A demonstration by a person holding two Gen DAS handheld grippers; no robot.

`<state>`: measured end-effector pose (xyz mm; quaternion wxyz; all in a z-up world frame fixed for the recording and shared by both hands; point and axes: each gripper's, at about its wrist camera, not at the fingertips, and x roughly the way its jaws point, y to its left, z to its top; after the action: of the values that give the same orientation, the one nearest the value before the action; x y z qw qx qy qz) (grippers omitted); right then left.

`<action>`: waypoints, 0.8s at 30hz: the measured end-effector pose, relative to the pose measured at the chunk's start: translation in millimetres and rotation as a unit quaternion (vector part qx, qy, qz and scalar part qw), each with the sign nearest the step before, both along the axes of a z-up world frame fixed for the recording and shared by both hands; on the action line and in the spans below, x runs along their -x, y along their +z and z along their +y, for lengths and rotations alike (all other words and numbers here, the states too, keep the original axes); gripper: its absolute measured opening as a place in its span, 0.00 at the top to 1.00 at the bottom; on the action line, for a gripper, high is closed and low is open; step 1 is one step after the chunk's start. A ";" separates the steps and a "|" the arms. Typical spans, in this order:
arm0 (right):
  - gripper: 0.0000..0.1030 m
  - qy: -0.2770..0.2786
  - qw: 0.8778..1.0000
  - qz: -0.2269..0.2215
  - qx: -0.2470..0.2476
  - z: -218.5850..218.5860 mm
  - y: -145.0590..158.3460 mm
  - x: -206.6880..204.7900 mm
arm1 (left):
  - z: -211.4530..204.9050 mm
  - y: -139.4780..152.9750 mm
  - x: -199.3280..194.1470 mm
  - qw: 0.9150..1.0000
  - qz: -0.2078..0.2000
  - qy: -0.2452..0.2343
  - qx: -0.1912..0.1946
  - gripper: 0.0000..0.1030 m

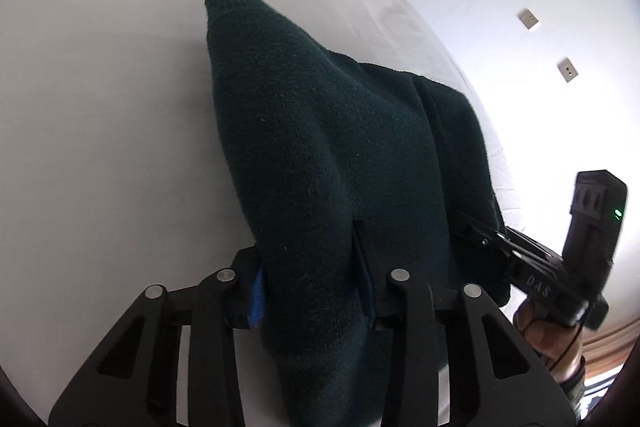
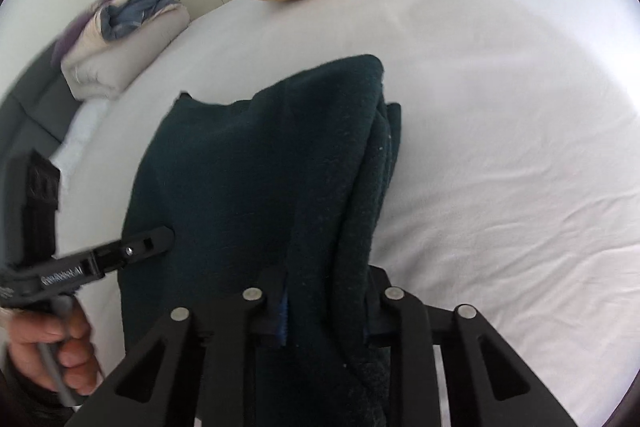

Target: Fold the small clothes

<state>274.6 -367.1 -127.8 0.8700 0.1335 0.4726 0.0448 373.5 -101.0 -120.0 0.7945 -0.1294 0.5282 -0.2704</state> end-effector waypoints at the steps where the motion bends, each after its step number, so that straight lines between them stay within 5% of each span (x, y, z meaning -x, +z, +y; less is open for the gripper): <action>1: 0.76 0.003 1.000 -0.008 0.011 9.1 8.5 6.7 | 3.7 6.9 7.4 1.000 -0.008 -0.001 -0.003 0.68; 6: 0.76 0.022 0.999 -0.047 0.004 55.3 48.1 56.8 | 59.3 49.6 65.5 0.998 -0.060 0.019 -0.004 0.68; 12: 0.76 0.064 0.995 -0.056 -0.059 127.1 59.2 130.0 | 141.3 73.3 151.7 0.993 -0.097 0.055 -0.026 0.69; 18: 0.76 0.105 0.989 -0.046 -0.092 199.1 43.8 179.8 | 215.0 49.3 220.7 0.992 -0.073 0.097 -0.031 0.68; 24: 0.76 0.130 0.989 -0.038 -0.062 238.5 38.5 188.1 | 240.1 30.2 240.2 0.991 -0.058 0.118 -0.024 0.69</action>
<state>86.4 -128.6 -89.3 0.8641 0.1231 0.4489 0.1916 133.3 139.1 -89.8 0.8527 -0.1562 0.4688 -0.1694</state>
